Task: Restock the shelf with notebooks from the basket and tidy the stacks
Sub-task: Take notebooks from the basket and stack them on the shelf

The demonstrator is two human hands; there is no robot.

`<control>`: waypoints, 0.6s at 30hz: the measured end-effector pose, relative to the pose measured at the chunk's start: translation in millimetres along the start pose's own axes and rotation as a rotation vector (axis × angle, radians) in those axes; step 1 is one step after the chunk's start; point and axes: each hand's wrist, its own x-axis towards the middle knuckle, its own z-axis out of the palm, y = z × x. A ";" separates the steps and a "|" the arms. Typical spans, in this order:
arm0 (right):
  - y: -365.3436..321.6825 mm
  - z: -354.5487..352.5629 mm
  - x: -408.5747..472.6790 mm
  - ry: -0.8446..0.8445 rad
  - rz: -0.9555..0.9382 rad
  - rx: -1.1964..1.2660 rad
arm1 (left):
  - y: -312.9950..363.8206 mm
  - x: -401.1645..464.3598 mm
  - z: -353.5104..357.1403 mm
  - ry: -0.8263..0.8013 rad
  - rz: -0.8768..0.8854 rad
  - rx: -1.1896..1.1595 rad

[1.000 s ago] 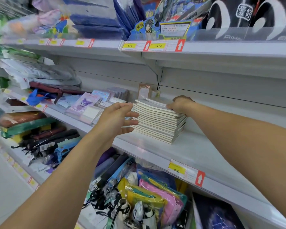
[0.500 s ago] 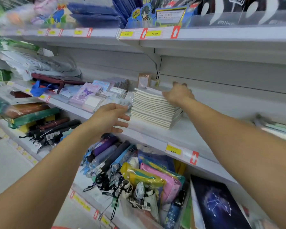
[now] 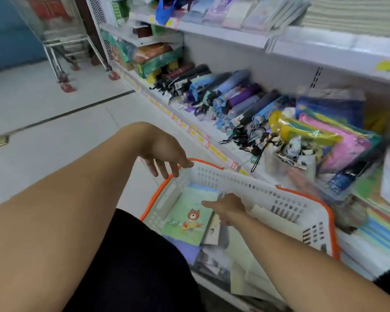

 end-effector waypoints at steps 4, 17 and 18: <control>18.8 39.3 10.3 -0.004 0.009 -0.013 | -14.9 6.0 -6.5 0.184 0.011 0.104; 11.5 -26.5 1.1 -0.203 -0.137 0.684 | -31.6 25.5 -8.8 0.113 -0.062 0.047; 3.7 -34.9 -5.3 -0.239 -0.180 0.783 | -32.8 24.6 -9.3 0.114 -0.070 0.022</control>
